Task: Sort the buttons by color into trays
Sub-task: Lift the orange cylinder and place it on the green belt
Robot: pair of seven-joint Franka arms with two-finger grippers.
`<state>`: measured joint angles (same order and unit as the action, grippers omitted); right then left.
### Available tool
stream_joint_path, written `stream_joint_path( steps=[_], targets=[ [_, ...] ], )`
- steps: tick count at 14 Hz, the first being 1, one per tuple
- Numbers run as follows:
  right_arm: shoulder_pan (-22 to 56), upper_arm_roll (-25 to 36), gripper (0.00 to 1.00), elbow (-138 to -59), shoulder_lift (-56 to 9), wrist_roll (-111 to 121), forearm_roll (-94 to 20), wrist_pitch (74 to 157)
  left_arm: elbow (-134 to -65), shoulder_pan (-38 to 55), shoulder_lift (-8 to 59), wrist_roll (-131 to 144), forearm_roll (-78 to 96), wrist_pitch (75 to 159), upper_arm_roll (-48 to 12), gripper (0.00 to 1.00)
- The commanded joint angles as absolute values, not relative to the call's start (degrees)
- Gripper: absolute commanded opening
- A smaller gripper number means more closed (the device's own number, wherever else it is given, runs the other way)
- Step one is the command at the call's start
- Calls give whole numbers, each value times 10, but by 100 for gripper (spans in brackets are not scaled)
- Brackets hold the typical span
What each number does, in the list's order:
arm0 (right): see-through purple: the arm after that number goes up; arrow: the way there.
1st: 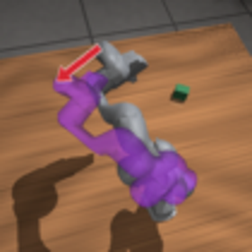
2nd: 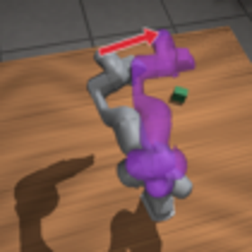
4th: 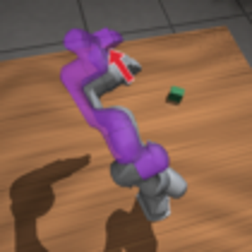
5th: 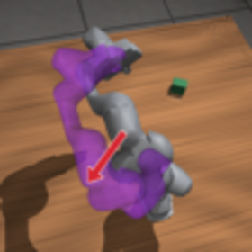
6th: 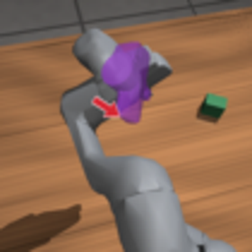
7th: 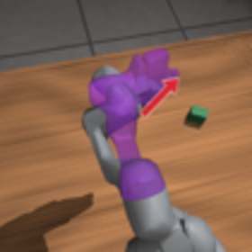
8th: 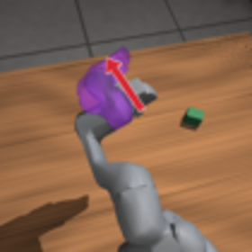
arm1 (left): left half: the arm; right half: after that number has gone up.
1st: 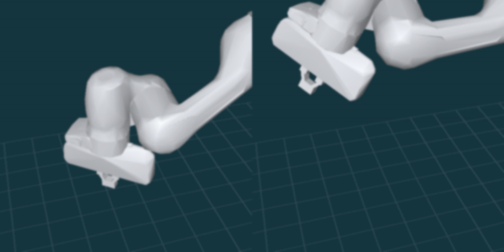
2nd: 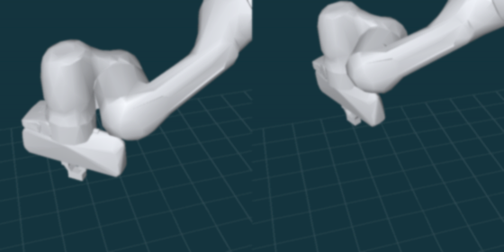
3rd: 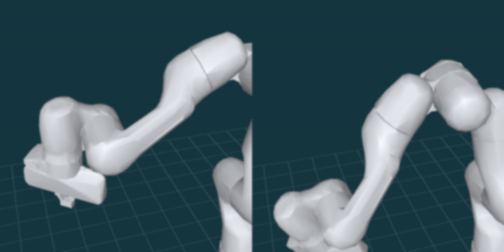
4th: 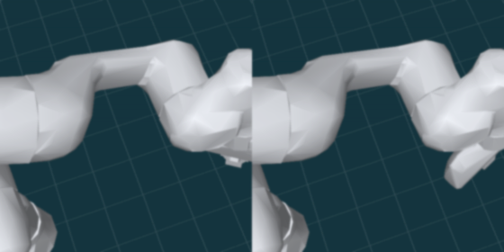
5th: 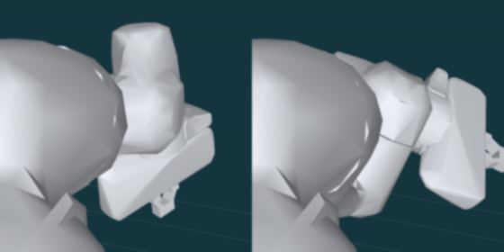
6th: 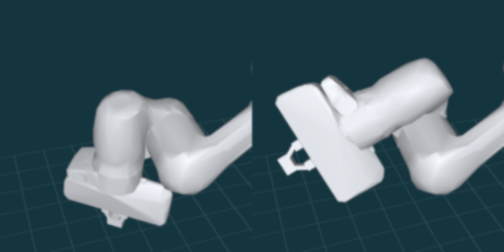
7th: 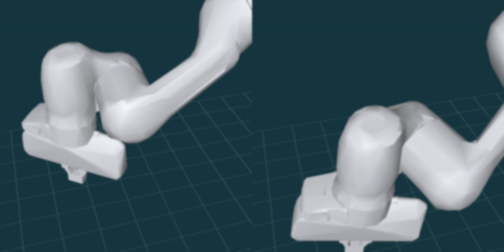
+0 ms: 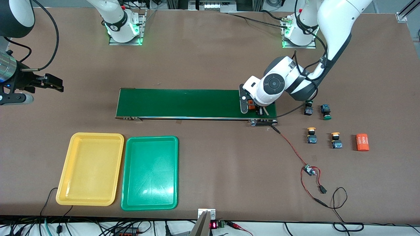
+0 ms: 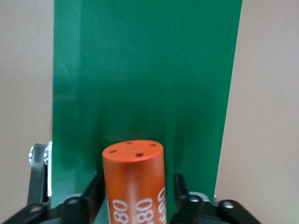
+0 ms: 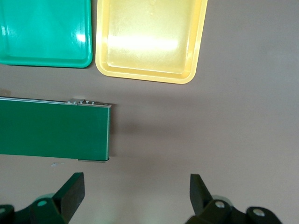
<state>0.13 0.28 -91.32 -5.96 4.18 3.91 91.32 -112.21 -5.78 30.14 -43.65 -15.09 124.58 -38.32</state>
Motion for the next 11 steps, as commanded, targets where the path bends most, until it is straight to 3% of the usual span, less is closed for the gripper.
stream_joint_path(
  steps=[1, 6, 11],
  targets=[
    [-1, 4, 100, -913, -60, 34, 32, 918, -1117, -65, 292, -444, -163, 1237, -386, 100],
    [-4, 4, 100, -914, -60, 33, 31, 917, -1097, -81, 222, -283, -160, 1143, -384, 100],
    [-4, 4, 100, -914, -60, 33, 27, 916, -992, -123, 235, -44, -157, 1044, -378, 100]
  ],
)
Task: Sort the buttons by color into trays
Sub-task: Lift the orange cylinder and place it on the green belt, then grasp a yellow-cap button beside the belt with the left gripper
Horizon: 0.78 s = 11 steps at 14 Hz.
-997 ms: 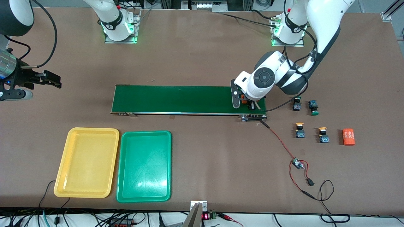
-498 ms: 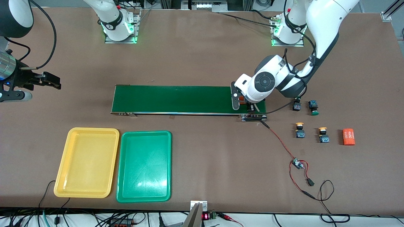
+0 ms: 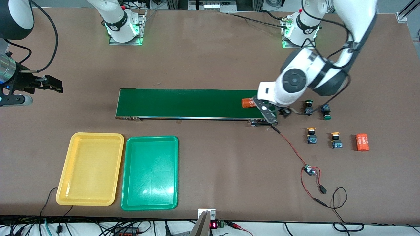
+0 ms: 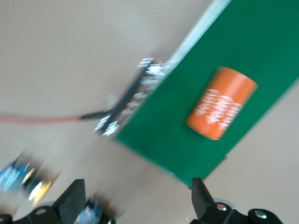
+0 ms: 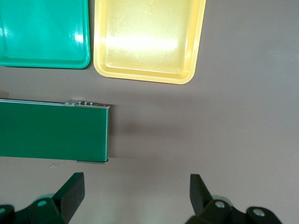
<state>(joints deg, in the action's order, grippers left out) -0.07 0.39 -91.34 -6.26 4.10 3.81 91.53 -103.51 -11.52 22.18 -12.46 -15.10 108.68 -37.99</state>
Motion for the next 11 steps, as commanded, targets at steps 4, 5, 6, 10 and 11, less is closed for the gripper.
stream_joint_path(
  steps=[4, 5, 6, 10, 11],
  targets=[
    [-7, 4, 100, -914, -60, 9, 9, 911, -930, -145, 282, 74, -161, 1023, -336, 100],
    [-6, 4, 100, -914, -60, 9, 9, 911, -905, -154, 302, 72, -158, 1023, -304, 100],
    [-6, 4, 100, -914, -60, 9, 9, 911, -884, -159, 330, 71, -152, 1022, -290, 100],
    [-8, 4, 100, -915, -60, 9, 7, 911, -877, -169, 394, 84, -186, 1063, -269, 100],
    [-8, 4, 100, -914, -60, 9, 7, 911, -885, -171, 405, 86, -191, 1095, -264, 100]
  ],
)
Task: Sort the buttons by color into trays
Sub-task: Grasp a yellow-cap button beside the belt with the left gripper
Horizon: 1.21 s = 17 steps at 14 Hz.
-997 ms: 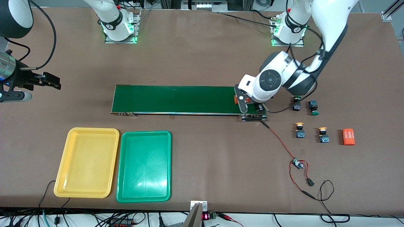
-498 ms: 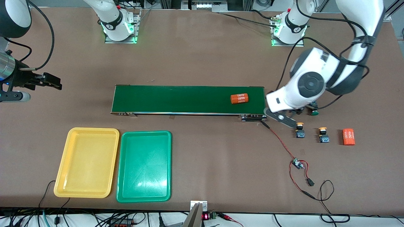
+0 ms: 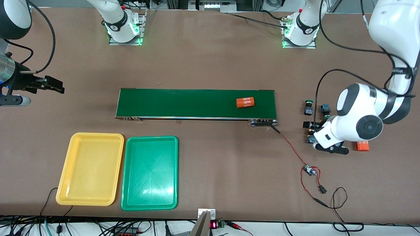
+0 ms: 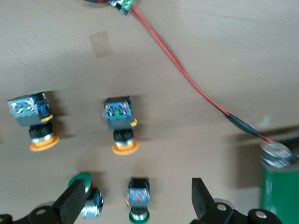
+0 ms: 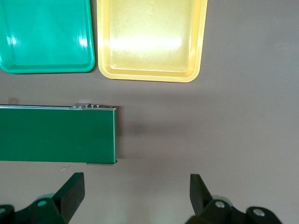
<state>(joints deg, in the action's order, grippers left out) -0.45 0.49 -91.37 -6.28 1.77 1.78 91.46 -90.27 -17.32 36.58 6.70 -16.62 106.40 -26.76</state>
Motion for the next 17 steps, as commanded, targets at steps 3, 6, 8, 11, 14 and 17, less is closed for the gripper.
stream_joint_path(
  steps=[3, 6, 8, 11, 14, 17],
  targets=[
    [-7, 4, 100, -914, -60, 9, 7, 911, -936, -172, 407, 91, -192, 1163, -250, 100],
    [-7, 4, 100, -914, -60, 10, 7, 911, -970, -171, 408, 91, -214, 1236, -228, 98],
    [-6, 4, 100, -914, -60, 11, 7, 911, -968, -170, 408, 92, -235, 1237, -225, 97],
    [-6, 4, 100, -915, -61, 11, 6, 911, -968, -171, 417, 94, -232, 1238, -227, 75],
    [-4, 4, 100, -914, -61, 11, 7, 911, -964, -171, 421, 92, -230, 1233, -228, 32],
    [-3, 3, 100, -914, -61, 11, 7, 911, -960, -166, 405, 99, -226, 1217, -236, 27]
  ],
)
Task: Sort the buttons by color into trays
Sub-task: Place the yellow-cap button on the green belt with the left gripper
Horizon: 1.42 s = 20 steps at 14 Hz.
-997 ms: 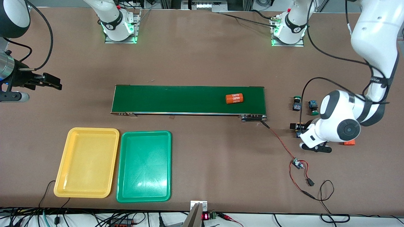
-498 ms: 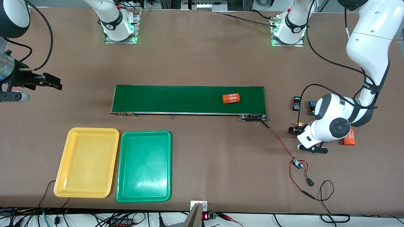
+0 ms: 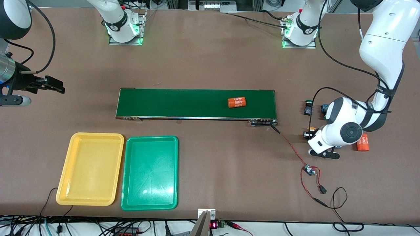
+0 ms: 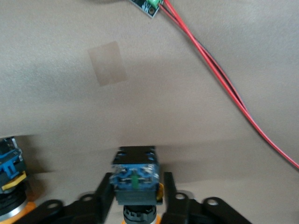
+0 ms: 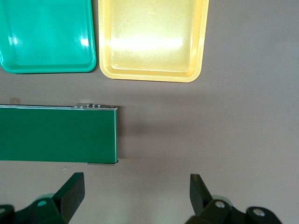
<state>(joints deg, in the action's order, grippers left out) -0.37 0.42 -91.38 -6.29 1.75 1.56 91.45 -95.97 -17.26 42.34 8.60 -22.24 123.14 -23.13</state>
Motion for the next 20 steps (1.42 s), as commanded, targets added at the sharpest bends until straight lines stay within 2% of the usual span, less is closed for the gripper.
stream_joint_path(
  steps=[1, 5, 9, 10, 12, 16, 19, 20],
  targets=[
    [-3, 2, 100, -914, -61, 11, 7, 910, -959, -165, 402, 106, -224, 1198, -247, 24],
    [-4, 2, 100, -914, -61, 11, 7, 910, -958, -169, 366, 208, -212, 1109, -364, 23],
    [-4, 2, 100, -914, -61, 11, 7, 910, -961, -164, 353, 295, -208, 1077, -461, 22],
    [-4, 2, 100, -914, -61, 11, 7, 910, -968, -156, 358, 321, -207, 1076, -469, 21],
    [-4, 2, 100, -914, -61, 11, 7, 910, -983, -117, 369, 382, -207, 1045, -470, 13],
    [-2, 1, 100, -914, -60, 9, 7, 910, -989, -65, 391, 461, -210, 1042, -465, 14],
    [-4, 1, 100, -914, -60, 11, 7, 908, -985, -63, 399, 466, -217, 1045, -463, 30],
    [-4, 1, 100, -914, -60, 11, 7, 907, -984, -64, 402, 467, -217, 1048, -463, 55]
  ],
)
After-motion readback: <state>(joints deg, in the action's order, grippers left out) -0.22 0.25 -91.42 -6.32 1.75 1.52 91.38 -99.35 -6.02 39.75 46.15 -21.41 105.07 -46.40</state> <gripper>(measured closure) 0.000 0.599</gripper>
